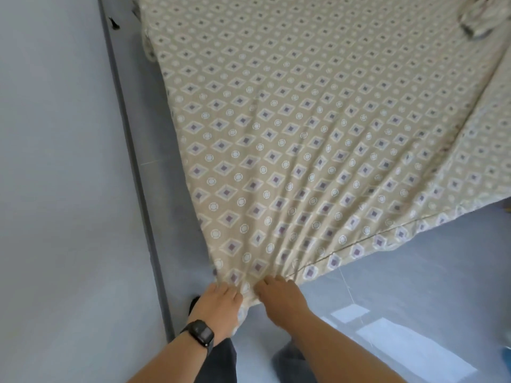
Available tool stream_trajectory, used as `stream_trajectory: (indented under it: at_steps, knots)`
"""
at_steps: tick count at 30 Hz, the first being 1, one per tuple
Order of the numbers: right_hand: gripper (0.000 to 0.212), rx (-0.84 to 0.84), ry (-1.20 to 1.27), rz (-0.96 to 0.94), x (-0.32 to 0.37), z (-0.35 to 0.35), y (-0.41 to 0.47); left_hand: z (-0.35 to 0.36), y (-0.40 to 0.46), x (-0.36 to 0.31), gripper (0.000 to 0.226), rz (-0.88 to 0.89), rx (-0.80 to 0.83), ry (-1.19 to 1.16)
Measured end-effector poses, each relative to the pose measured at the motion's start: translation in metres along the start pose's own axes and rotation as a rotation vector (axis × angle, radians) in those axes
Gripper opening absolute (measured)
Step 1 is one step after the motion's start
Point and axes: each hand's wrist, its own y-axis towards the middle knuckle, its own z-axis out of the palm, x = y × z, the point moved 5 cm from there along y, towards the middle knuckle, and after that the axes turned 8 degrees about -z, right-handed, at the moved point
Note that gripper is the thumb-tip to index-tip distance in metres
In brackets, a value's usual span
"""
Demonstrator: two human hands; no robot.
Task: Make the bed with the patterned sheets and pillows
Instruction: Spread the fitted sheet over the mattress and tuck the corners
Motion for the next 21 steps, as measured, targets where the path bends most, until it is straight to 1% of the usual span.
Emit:
stream_trajectory:
  at_steps: [1,4,7,9,11,12,14,17,18,21]
  knots:
    - [0.031,-0.024,0.019,0.025,-0.007,-0.004,-0.003,-0.001,0.003,0.002,0.037,-0.038,-0.002,0.013]
    - [0.031,-0.126,-0.015,0.091,-0.026,-0.013,-0.013,-0.010,-0.002,-0.002,0.033,-0.082,-0.091,-0.013]
    - [0.046,-0.239,-0.141,0.127,-0.048,-0.023,-0.018,-0.017,-0.012,-0.008,0.032,-0.147,-0.178,-0.041]
    - [0.052,-0.237,-0.167,0.120,-0.056,-0.025,-0.021,-0.016,-0.017,-0.012,0.031,-0.205,-0.208,-0.055]
    - [0.050,-0.182,-0.173,0.092,-0.061,-0.015,-0.027,-0.009,-0.019,-0.021,0.035,-0.257,-0.221,-0.058]
    - [0.048,-0.152,-0.178,0.069,-0.062,-0.007,-0.031,-0.006,-0.020,-0.027,0.037,-0.266,-0.202,-0.069]
    - [0.048,-0.166,-0.177,0.039,-0.064,-0.004,-0.036,-0.006,-0.012,-0.034,0.041,-0.254,-0.237,-0.065]
    - [0.057,-0.233,-0.183,0.008,-0.068,-0.006,-0.030,-0.012,0.012,-0.038,0.048,-0.186,-0.291,-0.069]
    - [0.060,-0.243,-0.186,0.013,-0.070,0.005,-0.027,-0.005,0.022,-0.045,0.051,-0.149,-0.291,-0.076]
    - [0.069,-0.395,-0.231,-0.003,-0.076,0.018,-0.011,0.007,0.049,-0.043,0.051,-0.103,-0.402,-0.015]
